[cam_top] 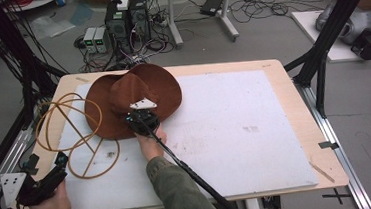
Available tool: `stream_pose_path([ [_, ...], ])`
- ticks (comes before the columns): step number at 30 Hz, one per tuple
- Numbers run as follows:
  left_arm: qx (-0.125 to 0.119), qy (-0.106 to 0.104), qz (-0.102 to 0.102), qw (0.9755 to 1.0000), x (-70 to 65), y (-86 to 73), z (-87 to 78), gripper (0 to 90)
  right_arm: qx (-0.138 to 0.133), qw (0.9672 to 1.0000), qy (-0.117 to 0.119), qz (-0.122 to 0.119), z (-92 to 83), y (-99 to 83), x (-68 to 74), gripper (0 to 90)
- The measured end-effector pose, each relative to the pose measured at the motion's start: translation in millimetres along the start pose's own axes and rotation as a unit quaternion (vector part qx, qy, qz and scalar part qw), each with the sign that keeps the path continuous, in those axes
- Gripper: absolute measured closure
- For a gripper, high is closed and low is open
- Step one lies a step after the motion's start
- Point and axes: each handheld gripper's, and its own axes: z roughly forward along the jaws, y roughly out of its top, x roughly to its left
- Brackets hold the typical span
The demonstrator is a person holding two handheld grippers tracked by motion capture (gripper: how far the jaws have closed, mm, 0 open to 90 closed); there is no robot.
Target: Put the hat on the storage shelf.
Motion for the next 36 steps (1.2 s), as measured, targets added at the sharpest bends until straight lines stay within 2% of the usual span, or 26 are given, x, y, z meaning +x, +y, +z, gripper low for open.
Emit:
stream_pose_path([
  [2,-0.001,0.000,-0.001,1.0000,-0.1,0.0,0.0,16.4,0.001,1.0000,-0.006,0.006,0.5,0.3,0.0,82.2],
  [3,-0.001,0.000,0.000,1.0000,0.1,0.1,-0.2,16.4,0.001,1.0000,-0.006,0.006,0.5,0.3,0.0,82.2],
  [4,-0.002,0.000,0.000,1.0000,0.4,0.2,-0.2,16.3,0.005,0.9999,-0.010,0.011,0.1,1.2,-1.5,88.3],
  [7,0.000,0.000,-0.004,1.0000,1.0,-0.1,0.1,16.4,0.012,0.9995,-0.009,0.029,-2.0,3.2,-3.7,89.3],
  [10,-0.001,0.000,-0.003,1.0000,1.2,0.0,-0.1,16.4,0.012,0.9996,-0.016,0.020,-3.7,3.8,-3.3,89.5],
  [13,-0.002,0.000,-0.005,1.0000,1.1,0.1,-0.2,16.4,-0.005,0.9997,-0.024,0.003,-8.1,5.7,-1.3,89.5],
  [19,-0.002,0.000,-0.005,1.0000,1.8,-0.1,0.3,16.4,-0.014,0.9996,-0.019,0.012,-11.5,6.7,-1.9,89.4],
  [26,-0.003,0.001,-0.006,1.0000,1.9,0.0,0.1,16.4,-0.064,0.9976,-0.027,0.006,-24.9,13.9,0.4,89.4],
  [28,-0.003,0.000,-0.005,1.0000,1.7,0.1,0.0,16.4,-0.086,0.9960,-0.027,-0.001,-32.3,18.7,0.2,89.3],
  [34,-0.002,0.000,-0.005,1.0000,1.3,0.0,0.1,16.4,-0.125,0.9913,-0.034,-0.024,-48.4,30.1,-5.5,89.2],
  [35,-0.002,0.000,-0.005,1.0000,1.3,0.0,0.2,16.4,-0.125,0.9913,-0.034,-0.024,-48.4,30.1,-5.5,89.2],
  [36,-0.002,-0.001,-0.005,1.0000,1.2,-0.1,0.4,16.4,-0.142,0.9888,-0.036,-0.031,-54.9,34.0,-8.3,89.3],
])
